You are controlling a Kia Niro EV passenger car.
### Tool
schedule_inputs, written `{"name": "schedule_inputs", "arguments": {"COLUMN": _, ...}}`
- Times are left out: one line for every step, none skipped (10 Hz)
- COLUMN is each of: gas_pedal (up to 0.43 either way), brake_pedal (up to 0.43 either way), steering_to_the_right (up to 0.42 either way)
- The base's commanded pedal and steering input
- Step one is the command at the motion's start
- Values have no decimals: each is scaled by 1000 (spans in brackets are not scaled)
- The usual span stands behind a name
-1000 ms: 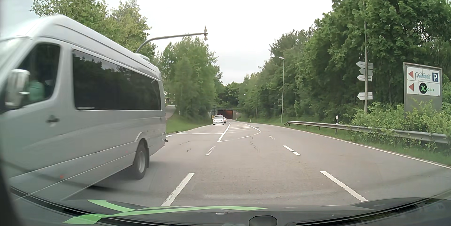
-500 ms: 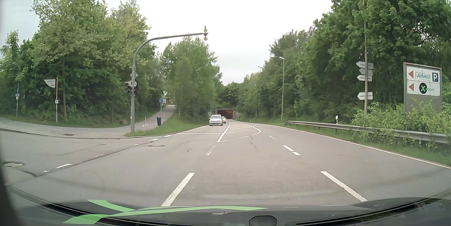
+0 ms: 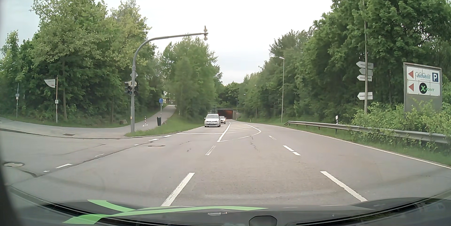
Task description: Follow the waypoints while adhering to traffic rules and regulations
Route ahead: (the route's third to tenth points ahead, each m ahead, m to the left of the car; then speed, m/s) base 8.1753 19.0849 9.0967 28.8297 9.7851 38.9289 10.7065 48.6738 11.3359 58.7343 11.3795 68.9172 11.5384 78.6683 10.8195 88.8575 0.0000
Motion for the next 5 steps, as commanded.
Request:
{"name": "schedule_inputs", "arguments": {"gas_pedal": 0, "brake_pedal": 220, "steering_to_the_right": -5}}
{"name": "schedule_inputs", "arguments": {"gas_pedal": 0, "brake_pedal": 220, "steering_to_the_right": -5}}
{"name": "schedule_inputs", "arguments": {"gas_pedal": 0, "brake_pedal": 220, "steering_to_the_right": -5}}
{"name": "schedule_inputs", "arguments": {"gas_pedal": 0, "brake_pedal": 220, "steering_to_the_right": -5}}
{"name": "schedule_inputs", "arguments": {"gas_pedal": 0, "brake_pedal": 220, "steering_to_the_right": -5}}
